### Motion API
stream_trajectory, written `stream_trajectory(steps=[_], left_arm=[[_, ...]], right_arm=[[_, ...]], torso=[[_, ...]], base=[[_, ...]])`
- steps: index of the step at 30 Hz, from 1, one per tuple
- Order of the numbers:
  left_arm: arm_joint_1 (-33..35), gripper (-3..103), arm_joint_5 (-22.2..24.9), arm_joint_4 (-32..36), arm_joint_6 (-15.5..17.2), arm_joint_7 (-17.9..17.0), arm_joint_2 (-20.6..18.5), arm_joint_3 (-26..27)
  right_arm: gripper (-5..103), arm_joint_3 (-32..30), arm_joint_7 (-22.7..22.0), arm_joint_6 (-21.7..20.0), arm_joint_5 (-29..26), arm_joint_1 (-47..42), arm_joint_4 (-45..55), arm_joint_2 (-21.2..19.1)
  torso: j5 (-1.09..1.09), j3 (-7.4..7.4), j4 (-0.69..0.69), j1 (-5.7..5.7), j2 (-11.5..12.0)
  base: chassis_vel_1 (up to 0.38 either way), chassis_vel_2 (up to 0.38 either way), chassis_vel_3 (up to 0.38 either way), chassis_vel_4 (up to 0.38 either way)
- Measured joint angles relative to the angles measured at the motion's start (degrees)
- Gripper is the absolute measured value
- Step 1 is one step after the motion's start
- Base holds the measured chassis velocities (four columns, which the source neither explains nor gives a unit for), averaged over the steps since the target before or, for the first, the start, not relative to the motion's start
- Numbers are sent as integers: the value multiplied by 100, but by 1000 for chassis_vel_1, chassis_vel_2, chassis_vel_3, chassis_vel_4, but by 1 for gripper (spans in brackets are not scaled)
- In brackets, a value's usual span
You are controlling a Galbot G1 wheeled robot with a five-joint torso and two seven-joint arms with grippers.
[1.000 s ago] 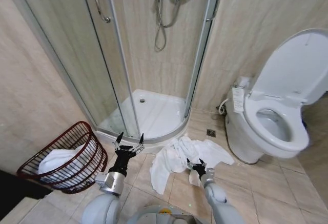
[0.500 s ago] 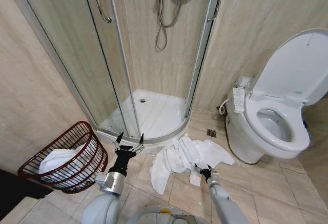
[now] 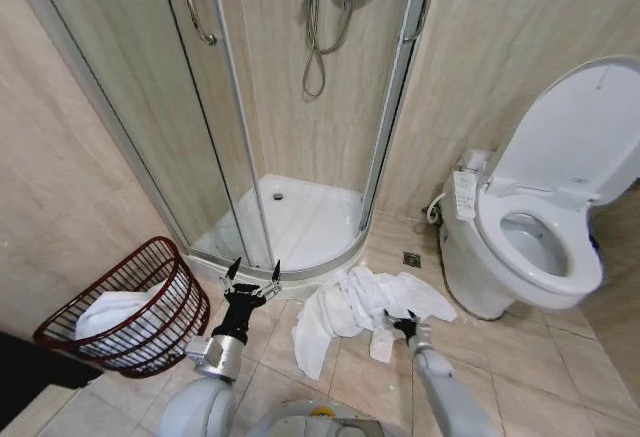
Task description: Discard the used towel into the hamper.
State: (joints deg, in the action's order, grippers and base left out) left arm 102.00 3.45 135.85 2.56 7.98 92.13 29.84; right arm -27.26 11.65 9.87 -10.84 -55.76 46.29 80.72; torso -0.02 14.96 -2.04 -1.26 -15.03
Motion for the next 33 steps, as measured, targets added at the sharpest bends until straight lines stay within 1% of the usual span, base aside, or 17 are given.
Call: stream_trajectory(steps=[3, 5, 9, 12, 14, 15, 17, 19, 22, 24, 25, 26, 28, 29, 30, 32, 33], left_arm=[[0, 100, 0, -1, 0, 0, 0, 0], [0, 100, 0, 0, 0, 0, 0, 0], [0, 100, 0, 0, 0, 0, 0, 0], [0, 100, 0, 0, 0, 0, 0, 0], [0, 100, 0, 0, 0, 0, 0, 0], [0, 100, 0, 0, 0, 0, 0, 0], [0, 100, 0, 0, 0, 0, 0, 0], [0, 100, 0, 0, 0, 0, 0, 0], [0, 100, 0, 0, 0, 0, 0, 0], [0, 100, 0, 0, 0, 0, 0, 0], [0, 100, 0, 0, 0, 0, 0, 0], [0, 100, 0, 0, 0, 0, 0, 0], [0, 100, 0, 0, 0, 0, 0, 0], [0, 100, 0, 0, 0, 0, 0, 0], [0, 100, 0, 0, 0, 0, 0, 0], [0, 100, 0, 0, 0, 0, 0, 0], [0, 100, 0, 0, 0, 0, 0, 0]], right_arm=[[100, 7, 12, 27, 204, 73, -34, 227], [100, 24, 19, 30, 433, 111, -37, 395], [100, 30, 19, 84, 617, 239, -295, 511], [100, 26, -3, 109, 684, 323, -504, 516], [100, 19, -167, 105, 718, 392, -698, 480], [100, 6, -349, 98, 710, 446, -818, 438], [100, -5, -446, 94, 705, 471, -869, 411], [100, -27, -734, 74, 653, 500, -922, 290], [100, -42, -800, 66, 543, 517, -941, 196], [100, -69, -649, 42, 399, 570, -1025, 113], [103, -82, -498, 40, 297, 622, -1114, 83], [103, -82, -498, 40, 297, 622, -1114, 83], [96, -81, -253, 45, 129, 687, -1228, 52], [96, -79, -180, 55, 103, 705, -1259, 51], [96, -79, -180, 55, 103, 705, -1259, 51], [88, -71, -34, 91, 90, 748, -1330, 67], [88, -71, -34, 91, 90, 748, -1330, 67]], torso=[[3, 2, 0, -1, -2], [0, 2, 1, -1, -4], [2, 3, 1, -1, -6], [1, 4, 2, -2, -7], [3, 5, 2, -2, -8], [3, 5, 2, -2, -8], [2, 5, 2, -2, -9], [2, 6, 2, -2, -9], [2, 6, 2, -3, -10], [2, 6, 3, -3, -10], [1, 7, 2, -3, -11], [1, 7, 2, -3, -11], [3, 7, 1, -3, -11], [2, 7, 1, -4, -11], [2, 7, 1, -4, -11], [3, 7, 1, -4, -12], [3, 7, 1, -4, -12]], base=[[0, 0, 0, 0], [0, 0, 0, 0], [0, 0, 0, 0], [0, 0, 0, 0], [0, 0, 0, 0], [0, 0, 0, 0], [0, 0, 0, 0], [0, 0, 0, 0], [0, 0, 0, 0], [0, 0, 0, 0], [0, 0, 0, 0], [0, 0, 0, 0], [0, 0, 0, 0], [0, 0, 0, 0], [0, 0, 0, 0], [0, 0, 0, 0], [0, 0, 0, 0]])
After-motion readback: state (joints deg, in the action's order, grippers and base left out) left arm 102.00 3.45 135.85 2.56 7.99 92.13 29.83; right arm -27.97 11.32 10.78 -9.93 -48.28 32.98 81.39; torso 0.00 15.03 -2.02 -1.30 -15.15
